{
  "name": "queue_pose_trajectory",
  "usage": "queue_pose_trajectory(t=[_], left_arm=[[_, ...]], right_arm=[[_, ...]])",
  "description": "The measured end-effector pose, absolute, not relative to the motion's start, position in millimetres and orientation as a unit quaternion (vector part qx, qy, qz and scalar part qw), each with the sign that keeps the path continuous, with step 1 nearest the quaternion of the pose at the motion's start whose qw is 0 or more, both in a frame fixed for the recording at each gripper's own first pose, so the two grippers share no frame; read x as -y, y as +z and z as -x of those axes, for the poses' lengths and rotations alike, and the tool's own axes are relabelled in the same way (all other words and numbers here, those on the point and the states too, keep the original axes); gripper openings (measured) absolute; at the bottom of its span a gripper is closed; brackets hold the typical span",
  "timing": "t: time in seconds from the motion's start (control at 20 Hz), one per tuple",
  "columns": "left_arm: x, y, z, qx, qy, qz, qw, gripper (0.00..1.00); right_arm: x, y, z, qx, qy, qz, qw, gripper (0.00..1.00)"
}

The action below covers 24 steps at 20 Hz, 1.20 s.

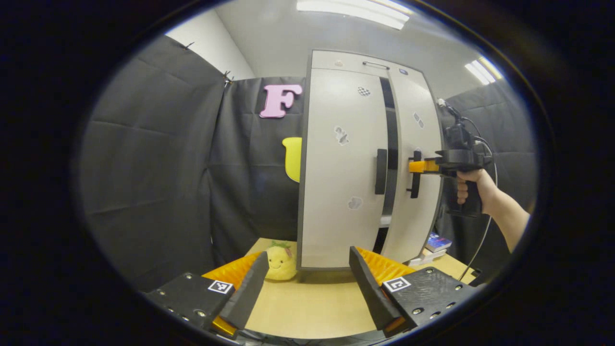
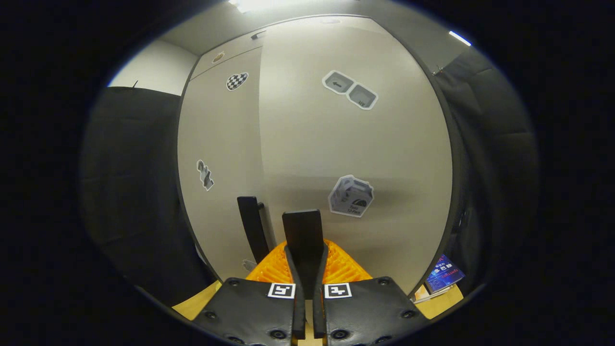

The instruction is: Open the right door of the double-door shoe cabinet with the right hand, and open the left door with the left hand.

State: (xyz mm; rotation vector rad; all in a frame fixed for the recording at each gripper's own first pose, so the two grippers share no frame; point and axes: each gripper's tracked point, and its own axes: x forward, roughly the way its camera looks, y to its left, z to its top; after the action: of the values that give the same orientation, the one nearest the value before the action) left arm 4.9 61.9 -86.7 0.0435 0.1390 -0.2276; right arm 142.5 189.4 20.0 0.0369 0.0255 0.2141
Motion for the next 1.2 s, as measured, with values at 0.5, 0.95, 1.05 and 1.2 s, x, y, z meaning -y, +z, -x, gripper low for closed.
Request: queue_pose_trajectory(t=[0.5, 0.95, 1.05, 1.2], left_arm=[[-9, -87, -10, -0.072, -0.17, 0.001, 0.983, 0.97], [25, -102, -9, -0.09, -0.207, 0.013, 0.974, 0.98], [34, -102, -6, -0.097, -0.218, 0.041, 0.97, 0.97], [38, -104, -6, -0.098, -0.227, 0.046, 0.968, 0.96]], right_arm=[[-162, 17, -96, -0.024, 0.123, -0.023, 0.992, 0.08], [-103, 16, -45, -0.014, 0.09, -0.049, 0.995, 0.08], [-88, 17, -37, -0.01, 0.077, -0.053, 0.996, 0.08], [-69, 16, -32, -0.01, 0.056, -0.059, 0.997, 0.07]])
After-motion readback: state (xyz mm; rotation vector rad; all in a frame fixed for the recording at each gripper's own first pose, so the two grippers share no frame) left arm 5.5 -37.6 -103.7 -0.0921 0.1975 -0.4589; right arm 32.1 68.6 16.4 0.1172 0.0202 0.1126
